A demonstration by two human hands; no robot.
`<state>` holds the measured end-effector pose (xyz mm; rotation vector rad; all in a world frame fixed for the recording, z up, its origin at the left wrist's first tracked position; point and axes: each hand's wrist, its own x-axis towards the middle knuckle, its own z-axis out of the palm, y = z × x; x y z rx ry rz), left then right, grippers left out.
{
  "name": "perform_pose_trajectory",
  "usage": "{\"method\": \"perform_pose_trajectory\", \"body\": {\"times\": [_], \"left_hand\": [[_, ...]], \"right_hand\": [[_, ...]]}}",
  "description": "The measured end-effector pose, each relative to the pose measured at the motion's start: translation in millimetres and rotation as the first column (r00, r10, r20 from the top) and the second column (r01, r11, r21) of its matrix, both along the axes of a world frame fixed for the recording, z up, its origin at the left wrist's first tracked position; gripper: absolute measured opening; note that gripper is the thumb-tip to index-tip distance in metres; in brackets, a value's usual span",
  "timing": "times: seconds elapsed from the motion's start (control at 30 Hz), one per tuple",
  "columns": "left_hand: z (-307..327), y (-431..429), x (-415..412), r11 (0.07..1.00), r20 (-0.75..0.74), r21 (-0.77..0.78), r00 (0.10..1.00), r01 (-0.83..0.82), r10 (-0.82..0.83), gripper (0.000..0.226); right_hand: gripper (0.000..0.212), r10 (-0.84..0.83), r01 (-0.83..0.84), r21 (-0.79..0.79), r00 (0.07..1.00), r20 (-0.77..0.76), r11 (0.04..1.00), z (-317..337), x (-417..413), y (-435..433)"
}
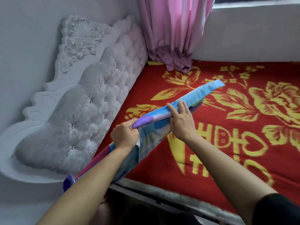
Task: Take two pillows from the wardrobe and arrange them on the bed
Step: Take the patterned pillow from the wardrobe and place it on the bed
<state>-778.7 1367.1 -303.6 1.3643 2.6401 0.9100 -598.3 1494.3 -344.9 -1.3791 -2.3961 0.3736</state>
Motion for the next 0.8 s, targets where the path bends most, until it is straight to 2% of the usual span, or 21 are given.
{"method": "perform_pose_trajectory", "body": {"times": [0.07,0.13,0.2,0.23,0.3,0.33,0.47,0.57,0.63,0.7,0.8], "left_hand": [[-1,21,-18,1.0,0.038,-0.001,0.999,-0.022,0.022,0.049],[-3,42,-38,1.0,0.073,-0.021,0.997,-0.018,0.02,0.05],[-7,62,-59,1.0,0.142,-0.012,0.99,0.026,-0.024,0.049],[-10,72,-69,0.999,0.182,0.003,0.982,0.053,-0.053,0.049],[-18,90,-86,0.994,0.281,0.058,0.953,0.098,-0.11,0.045],[-20,99,-92,0.989,0.333,0.095,0.932,0.115,-0.14,0.042],[-34,140,-121,0.967,0.475,0.206,0.848,0.153,-0.235,0.033],[-52,170,-143,0.954,0.675,0.288,0.688,0.087,-0.267,0.019],[-62,186,-153,0.941,0.798,0.338,0.529,0.0,-0.287,0.012],[-79,202,-161,0.936,0.874,0.336,0.405,-0.107,-0.268,0.022],[-130,214,-179,0.972,0.961,0.164,0.251,-0.169,-0.119,0.02]], "right_hand": [[0.062,-0.089,0.065,-0.176,0.988,-0.127,0.982,-6,-22,19],[0.071,-0.208,0.089,-0.399,0.941,-0.267,0.913,-13,-45,39],[0.081,-0.388,0.037,-0.619,0.808,-0.444,0.785,-19,-65,57],[0.081,-0.463,-0.006,-0.703,0.748,-0.475,0.711,-22,-73,65],[0.074,-0.559,-0.053,-0.812,0.699,-0.446,0.582,-29,-89,78],[0.071,-0.584,-0.035,-0.824,0.688,-0.429,0.565,-34,-100,86],[0.064,-0.636,0.185,-0.7,0.617,-0.464,0.69,-44,-150,118],[0.057,-0.636,0.277,-0.605,0.562,-0.528,0.747,-55,-183,140],[0.054,-0.604,0.303,-0.552,0.604,-0.519,0.777,-68,-196,153],[0.051,-0.567,0.302,-0.524,0.673,-0.474,0.796,-90,-202,160],[0.049,-0.466,0.224,-0.566,0.822,-0.327,0.794,-146,-205,158]]}}
